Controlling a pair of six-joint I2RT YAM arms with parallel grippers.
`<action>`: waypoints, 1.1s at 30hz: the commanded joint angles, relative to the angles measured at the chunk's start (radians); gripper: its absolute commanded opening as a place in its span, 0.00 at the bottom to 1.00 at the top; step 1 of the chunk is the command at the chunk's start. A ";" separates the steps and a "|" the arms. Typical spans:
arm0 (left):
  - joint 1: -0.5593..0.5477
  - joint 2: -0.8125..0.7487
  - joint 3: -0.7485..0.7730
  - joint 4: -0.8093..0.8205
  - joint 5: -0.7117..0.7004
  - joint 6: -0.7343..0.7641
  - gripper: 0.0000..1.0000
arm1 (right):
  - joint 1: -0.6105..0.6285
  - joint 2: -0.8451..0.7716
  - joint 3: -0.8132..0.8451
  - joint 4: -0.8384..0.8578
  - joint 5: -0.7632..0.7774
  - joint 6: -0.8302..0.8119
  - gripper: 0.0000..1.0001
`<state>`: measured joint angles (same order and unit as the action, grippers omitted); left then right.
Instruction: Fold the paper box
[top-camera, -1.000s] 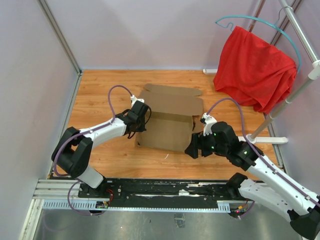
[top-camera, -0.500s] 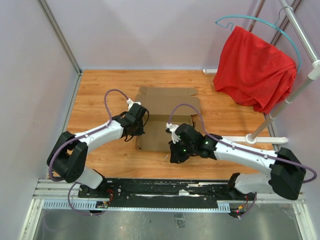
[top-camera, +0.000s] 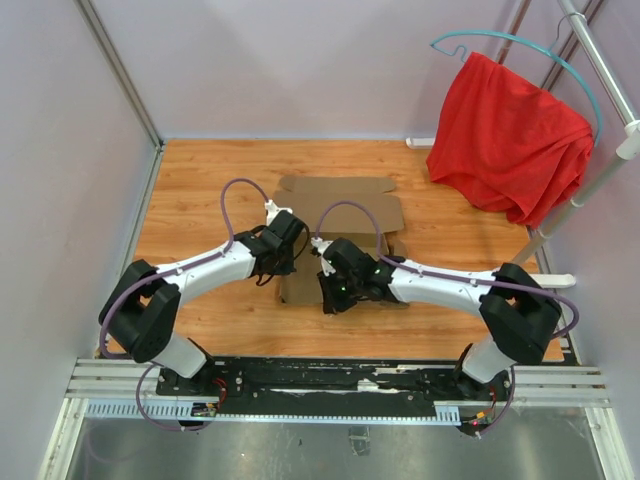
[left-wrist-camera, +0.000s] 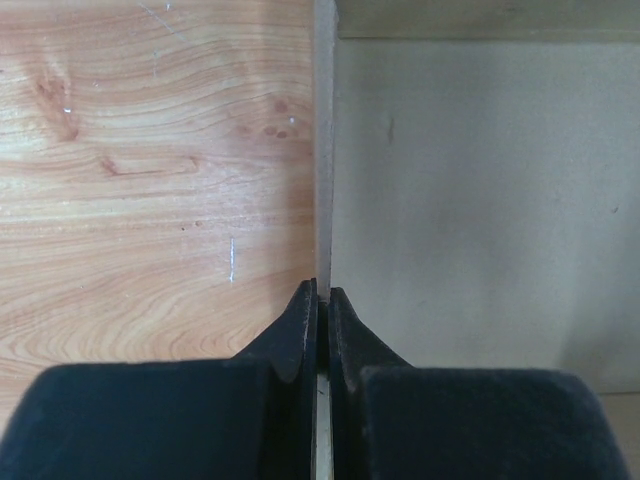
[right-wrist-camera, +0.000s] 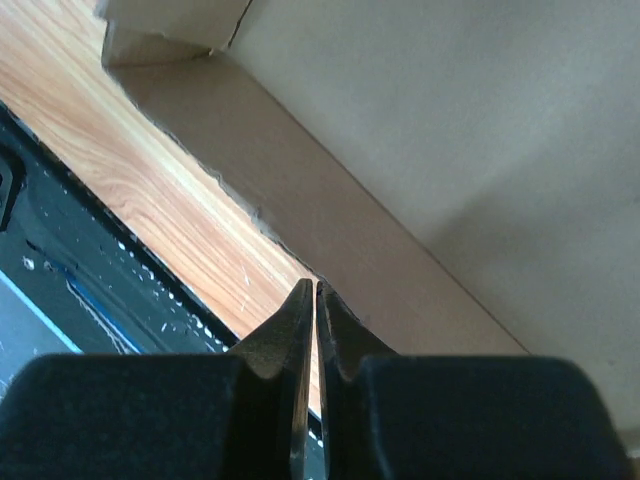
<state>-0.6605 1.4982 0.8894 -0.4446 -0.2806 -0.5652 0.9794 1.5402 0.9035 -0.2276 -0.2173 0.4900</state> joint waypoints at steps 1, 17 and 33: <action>-0.041 0.067 -0.003 -0.112 0.040 -0.022 0.00 | -0.039 0.033 0.052 0.023 0.054 0.002 0.05; -0.083 0.074 -0.017 -0.122 0.029 -0.017 0.17 | -0.110 0.077 0.114 0.051 -0.038 -0.051 0.10; -0.083 0.044 -0.023 -0.164 -0.024 0.006 0.16 | -0.450 -0.503 -0.150 -0.005 -0.148 -0.056 0.61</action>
<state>-0.7368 1.5791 0.8837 -0.5346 -0.2901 -0.5800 0.7002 1.0729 0.8543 -0.2367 -0.2451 0.4213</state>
